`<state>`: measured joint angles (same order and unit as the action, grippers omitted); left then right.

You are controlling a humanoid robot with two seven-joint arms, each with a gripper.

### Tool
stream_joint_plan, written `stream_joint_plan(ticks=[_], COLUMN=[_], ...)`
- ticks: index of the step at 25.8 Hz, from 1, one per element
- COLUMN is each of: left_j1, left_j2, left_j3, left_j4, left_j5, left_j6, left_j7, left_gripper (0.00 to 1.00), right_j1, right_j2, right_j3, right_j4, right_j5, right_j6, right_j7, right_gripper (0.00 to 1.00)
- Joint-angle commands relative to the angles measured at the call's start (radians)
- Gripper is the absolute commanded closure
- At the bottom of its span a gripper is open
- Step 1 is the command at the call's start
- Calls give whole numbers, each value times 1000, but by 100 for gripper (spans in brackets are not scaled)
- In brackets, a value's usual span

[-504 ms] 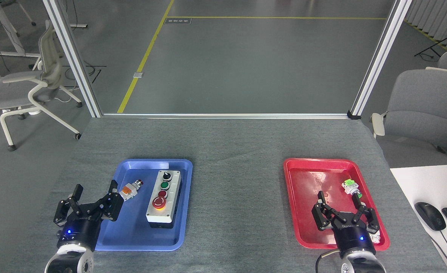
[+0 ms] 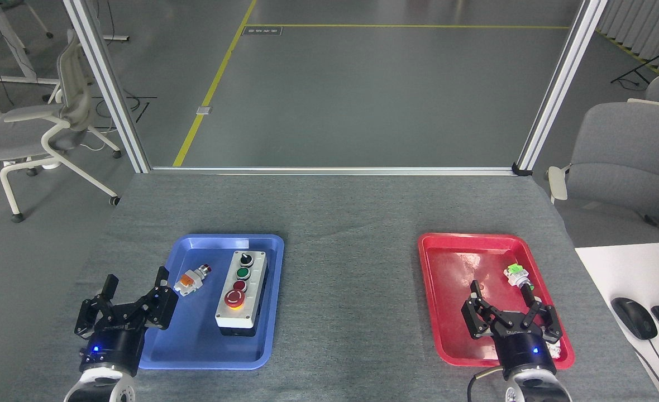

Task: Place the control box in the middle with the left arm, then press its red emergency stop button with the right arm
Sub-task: 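Move the left gripper toward the gray control box in the blue tray, then close the left gripper on the near end of the control box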

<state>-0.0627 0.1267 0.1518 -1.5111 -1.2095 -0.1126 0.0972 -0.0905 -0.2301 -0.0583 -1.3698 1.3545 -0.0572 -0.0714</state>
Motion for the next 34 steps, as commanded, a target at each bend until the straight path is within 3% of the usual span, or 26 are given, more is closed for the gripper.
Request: stream_joint_plan(ticks=[1, 5, 9, 18, 22, 28, 34], left_j1=[46, 156, 172, 165, 136, 52, 26], left_j2=[-1, -30, -82, -160, -182, -190, -190], left_j3=[-3, -57, -110, -331, -340, -336, -328], left_j4=[-60, -155, -144, -46, 26, 157, 187], left_j5=[-1, -8, -33, -337, -400, -392, -386], left_j6=[-5, -1, 22, 307, 355, 381, 383], left_j7=[1, -1, -2, -2, -1, -2, -7], left_gripper=[1, 1, 1, 1, 1, 1, 1], right_j1=[0, 0, 6, 9, 11, 11, 11], right_j2=[-1, -11, -15, -32, -35, -35, -34], right_j3=[0, 0, 0, 0, 14, 12, 11], right_j4=[0, 0, 0, 0, 0, 0, 0], right_j5=[0, -2, -2, -5, -5, -5, -5], right_j6=[0, 0, 0, 0, -1, -1, -1], right_j7=[-5, -13, -22, -27, -28, -28, -28], right_gripper=[2, 2, 2, 2, 2, 2, 2])
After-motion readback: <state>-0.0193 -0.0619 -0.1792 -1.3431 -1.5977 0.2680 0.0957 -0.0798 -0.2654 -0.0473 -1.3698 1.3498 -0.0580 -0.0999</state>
